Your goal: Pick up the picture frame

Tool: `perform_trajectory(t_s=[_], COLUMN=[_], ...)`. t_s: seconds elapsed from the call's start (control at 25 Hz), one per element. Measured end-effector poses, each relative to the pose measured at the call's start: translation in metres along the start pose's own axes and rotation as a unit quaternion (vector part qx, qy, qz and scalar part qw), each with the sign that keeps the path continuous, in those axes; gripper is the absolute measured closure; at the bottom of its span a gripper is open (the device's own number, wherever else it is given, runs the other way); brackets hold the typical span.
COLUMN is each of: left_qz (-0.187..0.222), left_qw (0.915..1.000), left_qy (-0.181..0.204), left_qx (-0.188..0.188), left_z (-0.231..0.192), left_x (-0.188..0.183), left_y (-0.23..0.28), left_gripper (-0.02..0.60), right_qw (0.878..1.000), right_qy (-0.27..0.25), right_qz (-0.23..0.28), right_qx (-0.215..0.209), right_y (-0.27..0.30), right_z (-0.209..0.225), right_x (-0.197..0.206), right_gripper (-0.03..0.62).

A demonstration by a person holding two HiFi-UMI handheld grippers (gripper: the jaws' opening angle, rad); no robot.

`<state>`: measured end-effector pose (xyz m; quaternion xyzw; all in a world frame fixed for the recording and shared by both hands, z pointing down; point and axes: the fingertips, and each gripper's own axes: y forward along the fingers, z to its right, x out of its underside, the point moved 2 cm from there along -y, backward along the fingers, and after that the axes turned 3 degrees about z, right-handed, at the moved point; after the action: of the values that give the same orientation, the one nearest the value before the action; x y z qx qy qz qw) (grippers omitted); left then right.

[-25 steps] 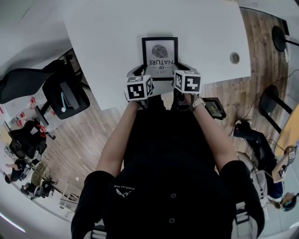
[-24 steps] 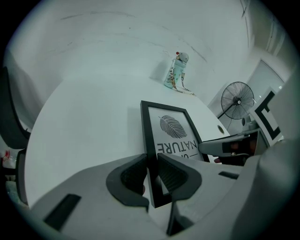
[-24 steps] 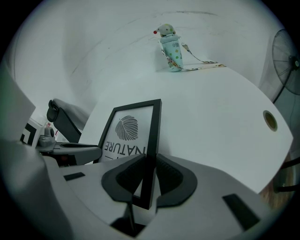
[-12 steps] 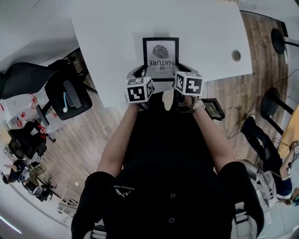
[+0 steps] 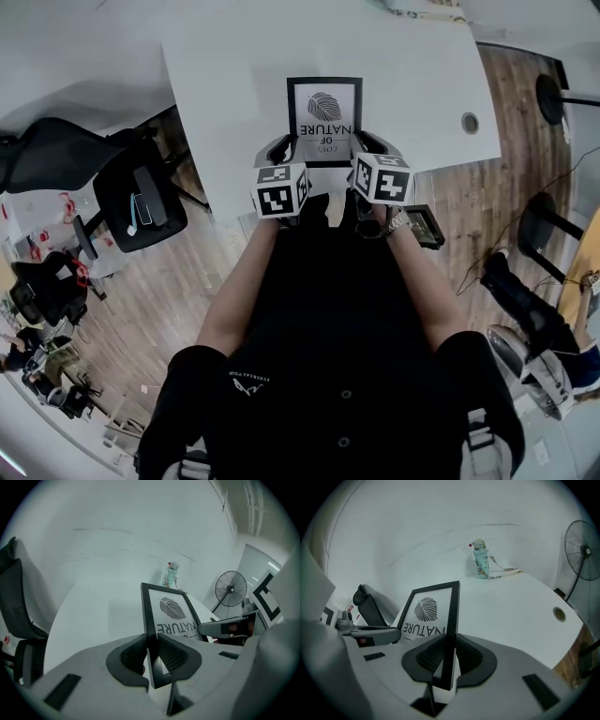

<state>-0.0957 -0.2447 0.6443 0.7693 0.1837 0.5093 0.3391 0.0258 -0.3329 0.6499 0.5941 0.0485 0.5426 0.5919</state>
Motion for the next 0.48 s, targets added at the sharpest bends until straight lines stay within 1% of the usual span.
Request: perform_trajectory(t_s=[0.2,0.32,0.48], left_qz=[0.040,0.073,0.107], left_qw=[0.9991,0.9971,0.9939], left_qy=[0.011,0.022,0.025], left_qx=[0.001,-0.002,0.002], left_z=[0.005,0.008,0.014], left_x=[-0.022,-0.041,-0.061], left_y=[-0.018,-0.032,-0.046], left_gripper=[0.505,0.505,0.505], right_qw=[0.999,0.997,0.993], right_qy=[-0.018,-0.030,-0.046], right_qz=[0.041,0.072,0.110], right_qx=[-0.001,-0.002,0.003], right_y=[-0.019,-0.034,-0.052], right_z=[-0.010,-0.017,-0.024], right_x=[-0.021,-0.040,-0.060], right_gripper=[0.526,0.526,0.526])
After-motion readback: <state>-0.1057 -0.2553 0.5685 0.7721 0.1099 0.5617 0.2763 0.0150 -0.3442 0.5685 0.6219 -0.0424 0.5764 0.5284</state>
